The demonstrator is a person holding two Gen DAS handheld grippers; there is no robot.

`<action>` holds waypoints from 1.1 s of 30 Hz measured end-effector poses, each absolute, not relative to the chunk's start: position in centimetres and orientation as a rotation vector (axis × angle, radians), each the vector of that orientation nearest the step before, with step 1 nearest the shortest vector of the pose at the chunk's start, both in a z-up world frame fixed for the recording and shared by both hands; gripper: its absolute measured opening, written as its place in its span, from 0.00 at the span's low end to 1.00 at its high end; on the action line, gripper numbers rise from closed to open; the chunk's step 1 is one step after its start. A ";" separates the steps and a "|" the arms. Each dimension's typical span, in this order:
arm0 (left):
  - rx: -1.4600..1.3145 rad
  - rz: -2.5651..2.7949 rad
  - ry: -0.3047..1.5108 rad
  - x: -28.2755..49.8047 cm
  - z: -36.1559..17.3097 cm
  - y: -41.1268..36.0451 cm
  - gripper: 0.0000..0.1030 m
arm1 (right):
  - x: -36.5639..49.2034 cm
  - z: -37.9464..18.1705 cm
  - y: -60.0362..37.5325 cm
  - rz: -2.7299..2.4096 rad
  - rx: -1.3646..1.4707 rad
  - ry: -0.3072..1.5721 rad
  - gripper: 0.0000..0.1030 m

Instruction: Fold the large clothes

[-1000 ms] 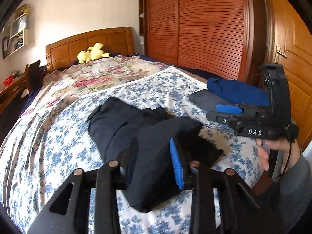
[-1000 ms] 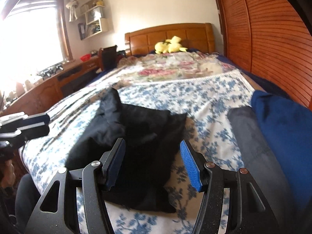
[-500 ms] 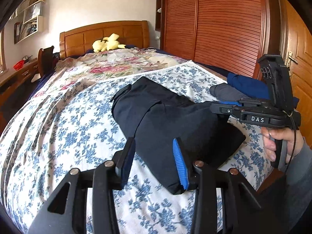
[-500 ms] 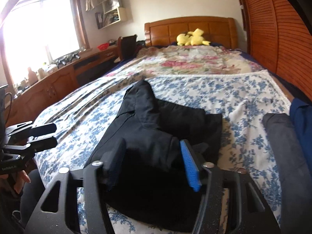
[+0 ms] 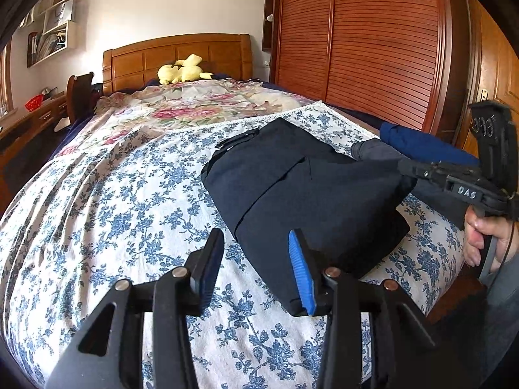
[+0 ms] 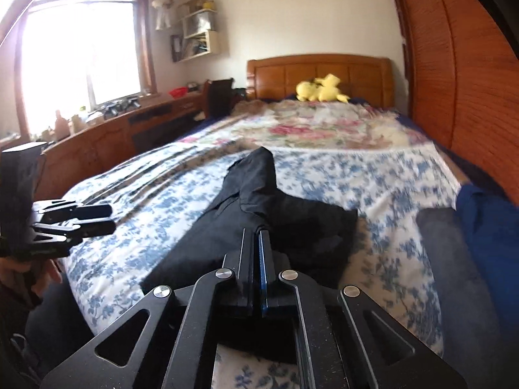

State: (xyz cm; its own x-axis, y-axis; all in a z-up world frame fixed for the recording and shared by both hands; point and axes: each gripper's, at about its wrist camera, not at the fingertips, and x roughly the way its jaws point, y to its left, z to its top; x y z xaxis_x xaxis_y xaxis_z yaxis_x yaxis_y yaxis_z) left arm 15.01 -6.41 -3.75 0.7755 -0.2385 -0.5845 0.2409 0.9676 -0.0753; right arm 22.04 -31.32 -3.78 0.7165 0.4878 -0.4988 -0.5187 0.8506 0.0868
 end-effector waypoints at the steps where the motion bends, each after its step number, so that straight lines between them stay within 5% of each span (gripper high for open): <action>1: 0.003 -0.259 0.632 15.0 -3.7 -6.5 0.39 | 22.2 -4.0 -31.4 0.544 -0.067 0.544 0.00; 20: 0.012 -0.278 0.604 14.7 -4.2 -6.3 0.40 | 22.4 -7.5 -34.0 0.455 -0.148 0.671 0.03; 22: 0.008 -0.283 0.600 14.8 -4.2 -6.2 0.40 | 22.1 -6.6 -33.3 0.425 -0.190 0.649 0.13; 24: 0.010 -0.290 0.600 14.9 -4.3 -6.2 0.40 | 21.8 -5.5 -32.1 0.417 -0.240 0.616 0.49; 25: 0.015 -0.291 0.600 15.0 -4.4 -6.2 0.40 | 21.6 -5.1 -31.4 0.425 -0.270 0.592 0.54; 33: 0.031 -0.288 0.600 16.5 -4.7 -5.4 0.41 | 23.8 -5.7 -26.3 0.511 -0.306 0.619 0.57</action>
